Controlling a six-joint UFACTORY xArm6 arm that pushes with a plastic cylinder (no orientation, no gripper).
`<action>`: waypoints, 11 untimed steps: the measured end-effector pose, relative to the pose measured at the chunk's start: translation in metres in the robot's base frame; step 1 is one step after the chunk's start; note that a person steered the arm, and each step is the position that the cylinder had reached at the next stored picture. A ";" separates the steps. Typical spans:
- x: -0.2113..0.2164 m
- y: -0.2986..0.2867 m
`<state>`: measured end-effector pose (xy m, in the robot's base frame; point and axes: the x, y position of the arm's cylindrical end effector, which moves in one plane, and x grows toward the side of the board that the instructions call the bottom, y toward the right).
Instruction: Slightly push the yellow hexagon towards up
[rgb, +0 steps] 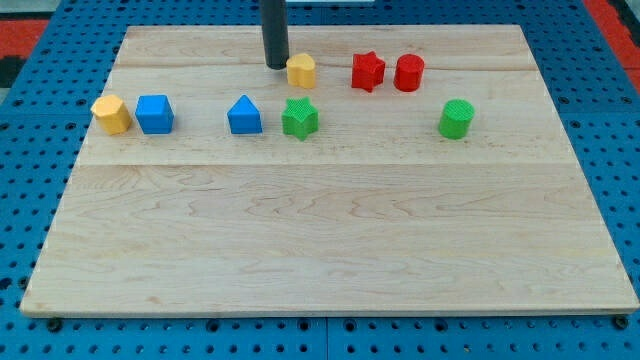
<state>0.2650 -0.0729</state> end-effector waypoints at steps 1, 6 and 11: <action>-0.003 -0.063; 0.143 -0.082; 0.081 -0.185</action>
